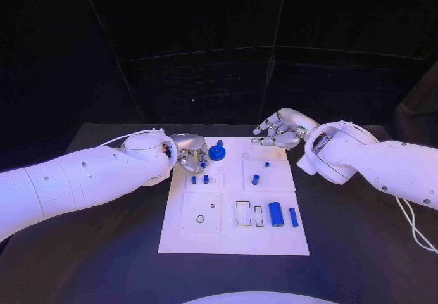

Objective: Assemble the parts on the task board

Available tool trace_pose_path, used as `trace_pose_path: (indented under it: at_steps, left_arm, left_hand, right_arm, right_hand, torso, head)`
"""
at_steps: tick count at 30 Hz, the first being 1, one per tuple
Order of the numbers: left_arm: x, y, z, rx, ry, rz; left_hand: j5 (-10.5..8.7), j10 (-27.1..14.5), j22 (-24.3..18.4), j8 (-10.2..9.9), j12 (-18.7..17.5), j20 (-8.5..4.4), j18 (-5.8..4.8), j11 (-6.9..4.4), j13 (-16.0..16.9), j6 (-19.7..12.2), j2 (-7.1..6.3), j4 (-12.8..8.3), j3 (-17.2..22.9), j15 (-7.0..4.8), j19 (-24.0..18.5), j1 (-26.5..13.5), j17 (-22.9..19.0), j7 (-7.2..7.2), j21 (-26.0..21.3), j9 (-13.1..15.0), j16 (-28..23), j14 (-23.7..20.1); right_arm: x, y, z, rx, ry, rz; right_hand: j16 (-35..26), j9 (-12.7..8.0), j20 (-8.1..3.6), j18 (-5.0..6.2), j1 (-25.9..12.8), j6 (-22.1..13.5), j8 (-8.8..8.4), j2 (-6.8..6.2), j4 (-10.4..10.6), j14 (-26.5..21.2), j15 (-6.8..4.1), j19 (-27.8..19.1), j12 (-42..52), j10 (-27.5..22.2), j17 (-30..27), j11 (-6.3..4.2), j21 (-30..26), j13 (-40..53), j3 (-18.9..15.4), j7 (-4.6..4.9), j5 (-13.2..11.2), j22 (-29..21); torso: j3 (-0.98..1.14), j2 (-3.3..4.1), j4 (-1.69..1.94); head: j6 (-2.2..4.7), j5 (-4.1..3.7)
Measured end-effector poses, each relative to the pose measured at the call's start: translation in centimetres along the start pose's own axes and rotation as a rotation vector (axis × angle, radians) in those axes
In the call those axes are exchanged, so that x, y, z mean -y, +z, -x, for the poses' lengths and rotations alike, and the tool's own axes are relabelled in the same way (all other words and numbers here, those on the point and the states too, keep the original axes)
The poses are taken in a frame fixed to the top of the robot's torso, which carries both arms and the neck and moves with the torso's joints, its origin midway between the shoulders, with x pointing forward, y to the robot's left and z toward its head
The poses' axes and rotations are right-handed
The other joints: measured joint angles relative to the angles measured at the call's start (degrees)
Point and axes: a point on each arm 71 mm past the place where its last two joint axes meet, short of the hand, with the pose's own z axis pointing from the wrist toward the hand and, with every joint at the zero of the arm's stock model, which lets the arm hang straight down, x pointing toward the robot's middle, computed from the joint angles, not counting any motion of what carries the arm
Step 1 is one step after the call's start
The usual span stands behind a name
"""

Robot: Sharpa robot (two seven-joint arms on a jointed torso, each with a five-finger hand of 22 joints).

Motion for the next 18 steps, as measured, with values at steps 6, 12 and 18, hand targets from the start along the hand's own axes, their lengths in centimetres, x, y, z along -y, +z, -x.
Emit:
trace_pose_path:
  at_steps: [6,12,18]
  left_arm:
    - [-0.2,-0.1,0.0,0.000,-0.001,0.006]
    - [-0.5,-0.3,0.0,0.005,-0.008,0.014]
    - [-1.1,-0.8,0.1,0.014,-0.022,0.025]
  left_hand:
    - [0.00,-3.29,-1.84,-2.65,-2.02,0.82,0.00,0.74,-0.24,-3.76,-0.86,0.23,-0.71,0.78,-0.83,-0.86,-0.50,0.56,-2.23,-0.30,-0.27,-0.05]
    - [0.00,-6.72,-4.00,-4.42,-3.57,1.51,0.00,1.58,-0.30,-6.81,-0.86,0.14,-1.73,1.42,-1.52,-0.86,-0.54,0.87,-4.22,-0.32,-0.27,-0.07]
    - [0.00,-9.75,-4.58,-5.25,-4.44,1.72,0.01,2.12,-0.30,-7.97,-1.35,0.23,-3.07,1.90,-1.73,-0.37,-0.67,0.72,-5.06,-0.22,-0.27,-0.15]
  right_arm:
    - [0.1,0.0,0.0,0.001,0.000,-0.002]
    - [0.2,0.0,0.1,0.005,-0.002,-0.006]
    - [0.7,0.1,0.4,0.008,-0.006,-0.019]
  right_hand:
    - [-0.34,0.00,-0.01,0.00,0.00,0.00,0.00,0.00,0.13,0.00,0.00,-0.44,-1.68,-1.32,-0.44,-0.02,-0.51,-1.90,-0.13,0.00,0.00,-0.62]
    - [-4.91,0.00,0.11,0.92,0.37,-0.18,0.00,0.37,0.35,-1.14,0.10,-3.22,-6.89,-3.82,-4.92,0.12,-3.89,-7.10,-1.01,-0.18,0.00,-5.16]
    - [-10.53,0.00,0.36,1.82,2.71,-0.39,0.38,1.33,-0.15,-3.31,0.45,-6.98,-11.26,-6.29,-10.31,0.51,-8.66,-11.67,-1.60,0.03,-2.19,-11.30]
  torso:
    - [0.00,-0.03,0.02]
    - [0.00,-0.05,0.02]
    - [0.00,-0.05,0.02]
  head:
    - [0.07,0.00]
    - [0.18,-0.02]
    - [0.28,-0.08]
